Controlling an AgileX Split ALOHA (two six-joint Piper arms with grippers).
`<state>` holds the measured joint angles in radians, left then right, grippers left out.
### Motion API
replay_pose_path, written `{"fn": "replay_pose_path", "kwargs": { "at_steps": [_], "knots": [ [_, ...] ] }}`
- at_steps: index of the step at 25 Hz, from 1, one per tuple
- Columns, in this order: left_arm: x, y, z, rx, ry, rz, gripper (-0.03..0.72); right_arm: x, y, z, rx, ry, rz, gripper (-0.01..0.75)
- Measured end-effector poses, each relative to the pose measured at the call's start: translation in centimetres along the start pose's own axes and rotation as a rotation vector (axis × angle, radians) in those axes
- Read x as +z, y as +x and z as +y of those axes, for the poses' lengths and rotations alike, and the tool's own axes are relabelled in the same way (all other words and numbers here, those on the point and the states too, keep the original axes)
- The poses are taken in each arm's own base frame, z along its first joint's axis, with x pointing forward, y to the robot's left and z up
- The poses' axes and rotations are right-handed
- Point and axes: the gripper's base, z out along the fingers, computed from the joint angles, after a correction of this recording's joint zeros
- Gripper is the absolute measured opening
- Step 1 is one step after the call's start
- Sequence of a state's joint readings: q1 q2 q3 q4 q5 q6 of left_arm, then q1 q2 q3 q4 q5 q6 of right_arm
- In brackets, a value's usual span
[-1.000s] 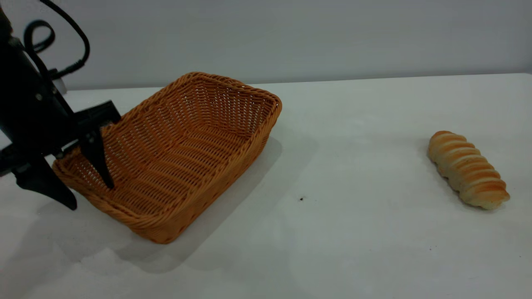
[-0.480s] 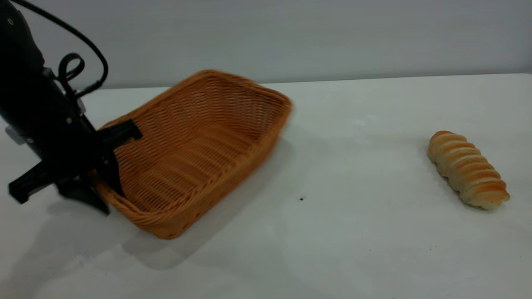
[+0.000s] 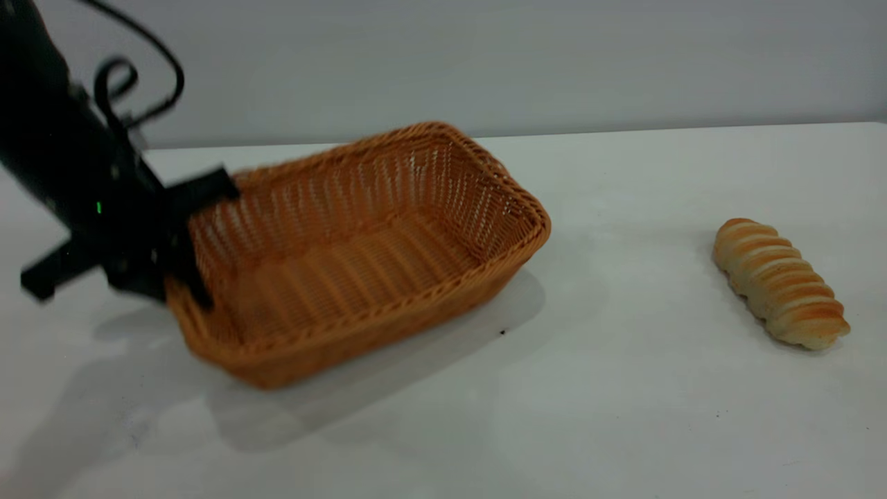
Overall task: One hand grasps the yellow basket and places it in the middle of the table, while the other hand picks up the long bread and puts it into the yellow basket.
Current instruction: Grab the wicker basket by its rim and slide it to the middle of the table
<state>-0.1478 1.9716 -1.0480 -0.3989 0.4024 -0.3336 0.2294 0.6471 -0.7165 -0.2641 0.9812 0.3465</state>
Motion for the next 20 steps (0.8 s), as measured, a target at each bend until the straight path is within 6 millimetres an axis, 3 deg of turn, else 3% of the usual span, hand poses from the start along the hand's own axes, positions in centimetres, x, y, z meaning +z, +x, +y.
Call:
{"fn": "replay_pose_path", "kwargs": {
  "at_steps": [4, 9, 14, 20],
  "knots": [
    [-2.0, -1.1, -2.1, 0.083, 0.093, -0.012, 0.101, 0.0, 0.0, 0.0, 0.002, -0.003, 0.0, 0.401],
    [-2.9, -0.9, -3.8, 0.211, 0.209, 0.056, 0.101, 0.0, 0.0, 0.1, 0.005, -0.007, 0.002, 0.401],
    [-2.4, -0.8, -3.8, 0.314, 0.222, 0.086, 0.101, 0.0, 0.0, 0.1, 0.005, -0.007, 0.003, 0.401],
    [0.1, -0.6, -3.2, 0.45, 0.201, 0.134, 0.101, 0.0, 0.0, 0.1, 0.004, -0.006, 0.002, 0.401]
  ]
}}
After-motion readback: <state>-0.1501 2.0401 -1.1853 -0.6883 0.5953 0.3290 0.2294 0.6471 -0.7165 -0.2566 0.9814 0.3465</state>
